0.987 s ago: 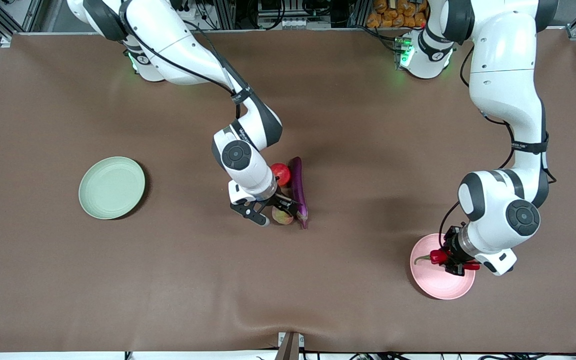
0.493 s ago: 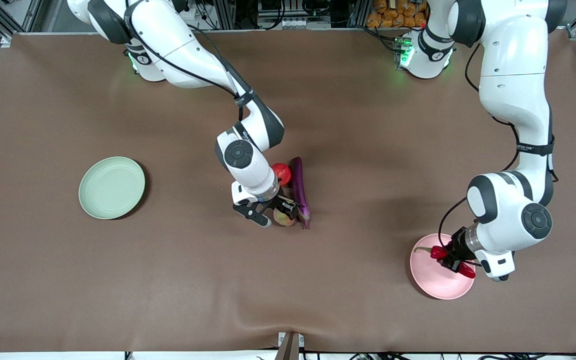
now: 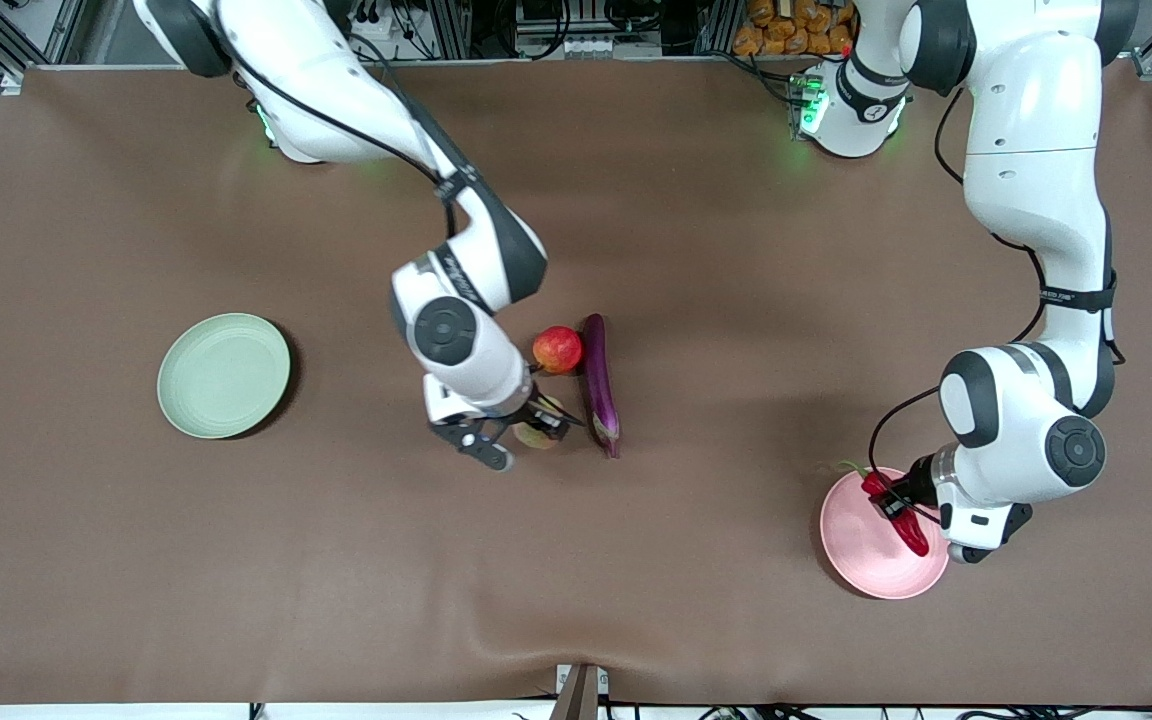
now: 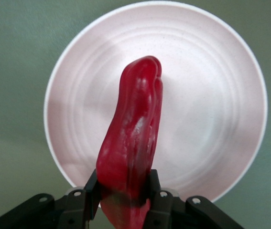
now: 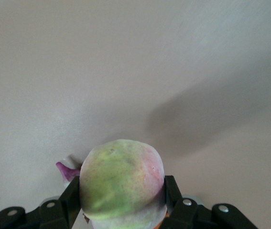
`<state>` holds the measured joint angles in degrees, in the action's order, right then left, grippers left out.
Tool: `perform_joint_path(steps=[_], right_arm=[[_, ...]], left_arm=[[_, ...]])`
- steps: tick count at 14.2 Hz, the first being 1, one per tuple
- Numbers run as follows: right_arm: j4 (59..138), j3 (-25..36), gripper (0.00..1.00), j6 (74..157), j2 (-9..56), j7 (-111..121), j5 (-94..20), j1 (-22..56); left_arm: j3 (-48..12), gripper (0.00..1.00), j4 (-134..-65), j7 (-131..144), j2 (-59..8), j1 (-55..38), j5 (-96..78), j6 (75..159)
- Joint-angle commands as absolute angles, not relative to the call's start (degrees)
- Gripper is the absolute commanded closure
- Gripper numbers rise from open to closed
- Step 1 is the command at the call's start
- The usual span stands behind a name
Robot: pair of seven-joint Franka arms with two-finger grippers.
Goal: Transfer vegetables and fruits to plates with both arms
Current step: 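Lower the pepper onto the pink plate while the right gripper carries the peach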
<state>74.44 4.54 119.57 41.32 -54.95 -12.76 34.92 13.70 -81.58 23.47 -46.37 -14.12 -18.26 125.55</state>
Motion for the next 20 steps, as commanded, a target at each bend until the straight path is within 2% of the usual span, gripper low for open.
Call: perform_joint_path(steps=[1, 3, 5, 9, 13, 15, 19, 20], right_arm=[[76.9, 4.0, 1.0, 108.5, 31.5, -49.9, -12.3, 29.1], [77.3, 3.7, 1.0, 101.6, 27.7, -44.6, -12.5, 22.2], [81.5, 4.0, 1.0, 96.9, 24.0, -35.3, -12.2, 18.4], [100.5, 4.1, 1.0, 101.1, 12.9, -17.2, -10.7, 11.6], [110.5, 5.6, 1.0, 103.4, 9.6, -8.2, -3.6, 7.5], [116.8, 8.1, 1.0, 109.7, 7.3, 1.9, -3.2, 4.7], [126.0, 10.0, 1.0, 126.2, 8.9, 12.3, -3.2, 1.3], [127.3, 10.2, 1.0, 128.3, 9.2, 16.3, -3.3, 0.3]], left_arm=[[13.4, 1.0, -80.6, 18.2, -46.4, -13.9, -14.9, 124.4], [13.4, 1.0, -80.4, 11.8, -46.1, -13.8, -13.5, 121.7], [13.5, 1.0, -79.4, 5.3, -45.9, -13.8, -13.4, 119.5], [13.6, 1.0, -75.4, -0.9, -48.0, -13.2, -13.4, 120.4], [13.4, 1.0, -73.6, -2.0, -50.7, -13.1, -13.4, 126.7], [13.2, 1.0, -73.6, -2.0, -51.2, -13.4, -13.4, 128.8], [13.2, 0.98, -74.0, -1.9, -51.2, -14.4, -13.4, 128.7], [13.2, 0.77, -74.0, -1.9, -51.3, -15.1, -13.3, 128.7]])
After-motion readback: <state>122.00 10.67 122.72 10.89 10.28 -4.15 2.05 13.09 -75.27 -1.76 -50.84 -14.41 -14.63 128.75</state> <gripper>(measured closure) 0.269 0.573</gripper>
